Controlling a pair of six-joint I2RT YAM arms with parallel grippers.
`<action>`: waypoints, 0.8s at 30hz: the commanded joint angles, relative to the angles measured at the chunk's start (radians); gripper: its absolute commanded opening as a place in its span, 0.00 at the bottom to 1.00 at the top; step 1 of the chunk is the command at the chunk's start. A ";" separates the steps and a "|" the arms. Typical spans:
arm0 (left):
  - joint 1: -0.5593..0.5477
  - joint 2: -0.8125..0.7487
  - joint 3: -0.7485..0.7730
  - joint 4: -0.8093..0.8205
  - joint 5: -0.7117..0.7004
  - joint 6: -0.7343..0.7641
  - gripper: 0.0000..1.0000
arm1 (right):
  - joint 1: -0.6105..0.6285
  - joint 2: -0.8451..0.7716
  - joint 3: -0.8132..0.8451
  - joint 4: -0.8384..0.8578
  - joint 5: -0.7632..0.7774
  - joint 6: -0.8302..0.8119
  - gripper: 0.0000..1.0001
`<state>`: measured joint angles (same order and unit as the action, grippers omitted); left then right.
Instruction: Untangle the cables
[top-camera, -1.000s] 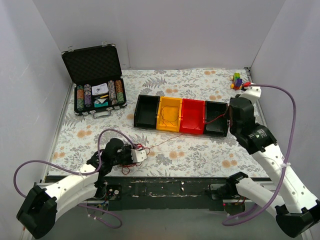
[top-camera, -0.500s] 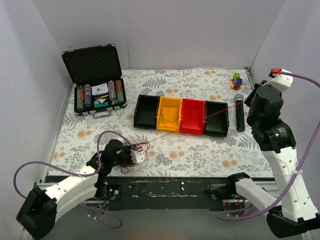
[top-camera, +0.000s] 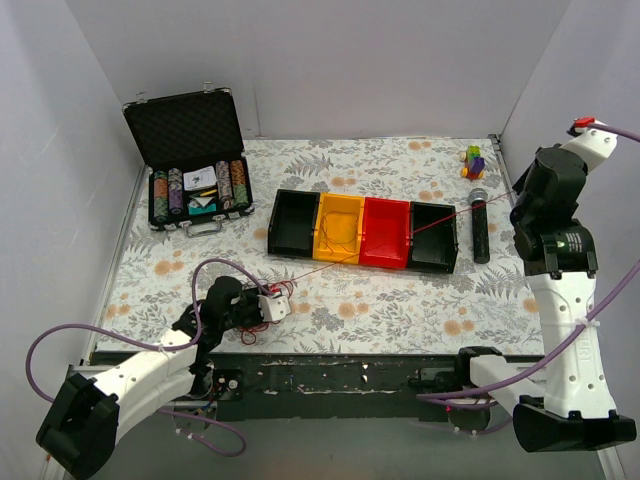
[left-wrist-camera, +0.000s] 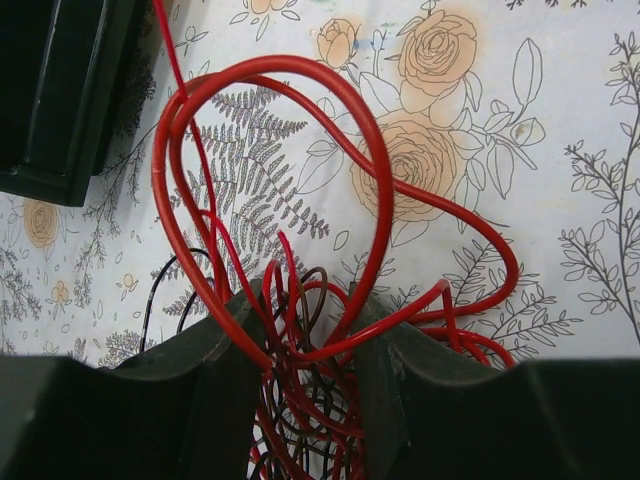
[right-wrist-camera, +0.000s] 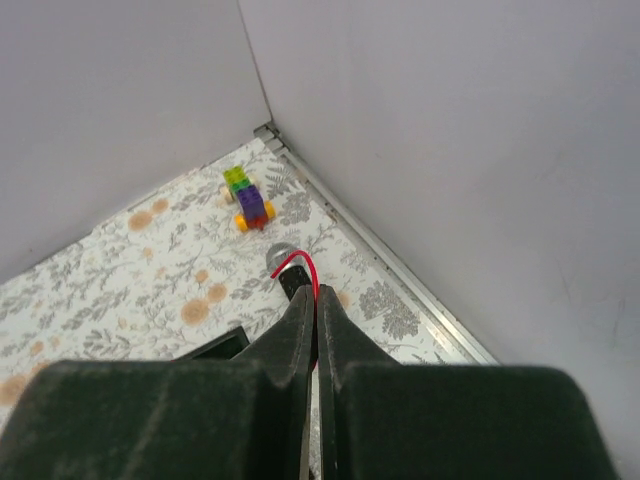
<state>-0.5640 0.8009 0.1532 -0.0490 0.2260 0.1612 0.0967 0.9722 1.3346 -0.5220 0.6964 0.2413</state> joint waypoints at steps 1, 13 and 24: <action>0.019 0.017 -0.040 -0.095 -0.043 0.003 0.36 | -0.073 0.026 0.119 0.082 0.000 0.030 0.01; 0.038 -0.006 -0.001 -0.117 0.005 -0.026 0.37 | -0.115 -0.019 -0.050 0.213 -0.595 0.095 0.01; 0.038 -0.009 0.083 -0.160 0.073 -0.022 0.37 | 0.152 -0.145 -0.471 0.226 -1.252 -0.074 0.01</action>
<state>-0.5320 0.7929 0.2031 -0.1612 0.2558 0.1410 0.1753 0.8425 0.8478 -0.3229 -0.4019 0.2489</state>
